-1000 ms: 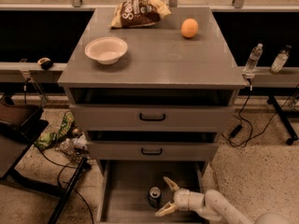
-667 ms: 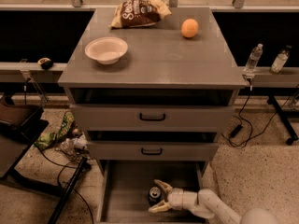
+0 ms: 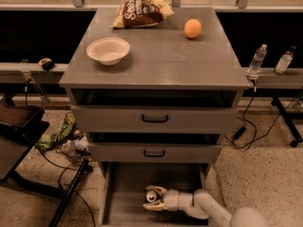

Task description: Pick pepsi can from bottom drawer and place on counter

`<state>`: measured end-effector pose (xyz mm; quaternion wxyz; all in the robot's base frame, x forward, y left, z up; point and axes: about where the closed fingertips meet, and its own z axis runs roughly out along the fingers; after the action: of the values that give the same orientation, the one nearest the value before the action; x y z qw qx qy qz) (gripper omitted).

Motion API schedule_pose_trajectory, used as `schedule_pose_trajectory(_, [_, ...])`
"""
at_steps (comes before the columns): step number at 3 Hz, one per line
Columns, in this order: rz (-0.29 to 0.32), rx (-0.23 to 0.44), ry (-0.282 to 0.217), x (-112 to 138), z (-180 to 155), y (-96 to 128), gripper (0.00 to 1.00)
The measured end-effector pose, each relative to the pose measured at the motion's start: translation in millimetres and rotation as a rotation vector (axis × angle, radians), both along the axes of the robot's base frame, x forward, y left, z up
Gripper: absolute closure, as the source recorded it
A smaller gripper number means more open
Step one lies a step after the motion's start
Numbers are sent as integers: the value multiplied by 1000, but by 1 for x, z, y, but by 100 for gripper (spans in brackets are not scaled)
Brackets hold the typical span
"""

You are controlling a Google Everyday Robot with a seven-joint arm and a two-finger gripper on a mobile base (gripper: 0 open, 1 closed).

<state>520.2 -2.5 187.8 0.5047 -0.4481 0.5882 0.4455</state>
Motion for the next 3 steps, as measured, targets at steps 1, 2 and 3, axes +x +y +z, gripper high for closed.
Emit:
schedule_pose_trajectory(1, [-16,2,-3,-1,24,-27,89])
schedule_pose_trajectory(2, [-51,-70,59,-16,60,-85,100])
schedule_pose_trajectory(3, [-30,-90,186,-39,126,-120,100])
